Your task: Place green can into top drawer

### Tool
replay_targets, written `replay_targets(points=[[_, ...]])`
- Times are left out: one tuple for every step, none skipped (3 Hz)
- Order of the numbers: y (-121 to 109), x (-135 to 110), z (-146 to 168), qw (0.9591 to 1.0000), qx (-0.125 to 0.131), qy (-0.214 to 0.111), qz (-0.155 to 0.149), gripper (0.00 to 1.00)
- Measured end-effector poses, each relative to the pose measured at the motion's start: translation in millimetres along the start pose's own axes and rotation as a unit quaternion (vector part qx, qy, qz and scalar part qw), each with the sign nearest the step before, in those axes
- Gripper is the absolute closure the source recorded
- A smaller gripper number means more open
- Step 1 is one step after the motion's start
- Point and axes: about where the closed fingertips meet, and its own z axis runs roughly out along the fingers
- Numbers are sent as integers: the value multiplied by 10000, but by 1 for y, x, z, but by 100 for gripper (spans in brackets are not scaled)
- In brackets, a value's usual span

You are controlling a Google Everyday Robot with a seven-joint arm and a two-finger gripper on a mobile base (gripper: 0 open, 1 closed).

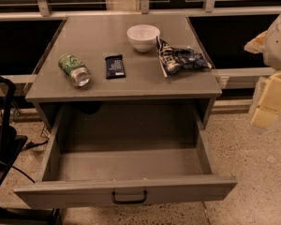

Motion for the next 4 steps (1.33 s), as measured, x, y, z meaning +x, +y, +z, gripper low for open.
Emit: replay_targets(points=[[0, 0, 0, 10000, 0, 0, 0, 0], [-5, -11, 3, 9999, 62, -96, -47, 0], [-18, -32, 14, 9994, 126, -304, -91, 0], [-34, -57, 27, 9986, 169, -486, -121, 0]])
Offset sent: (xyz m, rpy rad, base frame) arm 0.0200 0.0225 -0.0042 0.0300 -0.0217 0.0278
